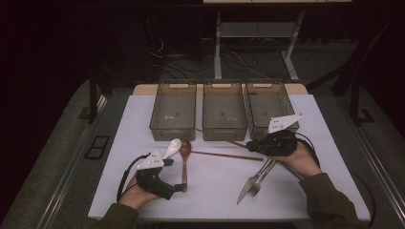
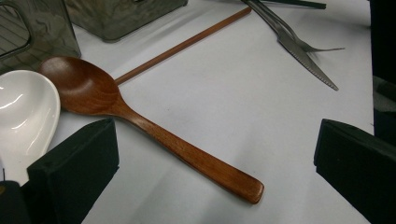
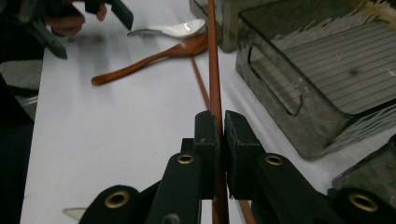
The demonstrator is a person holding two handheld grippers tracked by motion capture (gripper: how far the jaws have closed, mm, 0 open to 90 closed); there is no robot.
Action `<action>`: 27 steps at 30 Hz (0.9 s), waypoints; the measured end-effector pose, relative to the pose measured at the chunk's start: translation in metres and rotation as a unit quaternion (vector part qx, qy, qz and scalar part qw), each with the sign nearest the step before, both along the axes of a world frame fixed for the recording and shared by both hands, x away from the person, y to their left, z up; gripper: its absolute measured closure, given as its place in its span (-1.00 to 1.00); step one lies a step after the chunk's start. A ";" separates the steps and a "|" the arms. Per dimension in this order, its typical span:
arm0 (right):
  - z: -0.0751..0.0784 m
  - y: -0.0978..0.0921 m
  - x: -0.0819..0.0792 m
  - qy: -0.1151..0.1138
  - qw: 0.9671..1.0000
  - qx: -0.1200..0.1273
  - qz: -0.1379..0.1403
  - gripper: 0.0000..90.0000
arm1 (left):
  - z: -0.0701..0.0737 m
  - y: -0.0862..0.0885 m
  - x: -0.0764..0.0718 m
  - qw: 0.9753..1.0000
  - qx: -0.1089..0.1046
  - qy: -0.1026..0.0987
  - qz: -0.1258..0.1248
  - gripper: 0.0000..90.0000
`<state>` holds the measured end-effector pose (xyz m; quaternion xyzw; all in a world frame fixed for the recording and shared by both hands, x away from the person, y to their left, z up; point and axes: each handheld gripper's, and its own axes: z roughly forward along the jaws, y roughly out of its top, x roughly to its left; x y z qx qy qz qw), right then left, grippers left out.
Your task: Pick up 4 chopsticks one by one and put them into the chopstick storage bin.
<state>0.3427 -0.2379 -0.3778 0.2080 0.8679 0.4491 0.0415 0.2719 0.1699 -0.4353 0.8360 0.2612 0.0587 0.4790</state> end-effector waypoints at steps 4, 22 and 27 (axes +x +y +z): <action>0.006 0.001 0.000 -0.004 1.000 0.006 -0.020 0.87 | 0.002 -0.003 -0.001 1.000 -0.007 0.001 0.000 -1.00; 0.021 0.030 0.017 -0.011 0.998 -0.009 -0.068 0.87 | 0.001 -0.008 -0.001 1.000 -0.004 -0.001 -0.010 -1.00; 0.028 0.043 0.025 -0.011 0.996 -0.016 -0.083 0.87 | 0.001 -0.007 -0.002 1.000 -0.005 0.000 -0.009 -1.00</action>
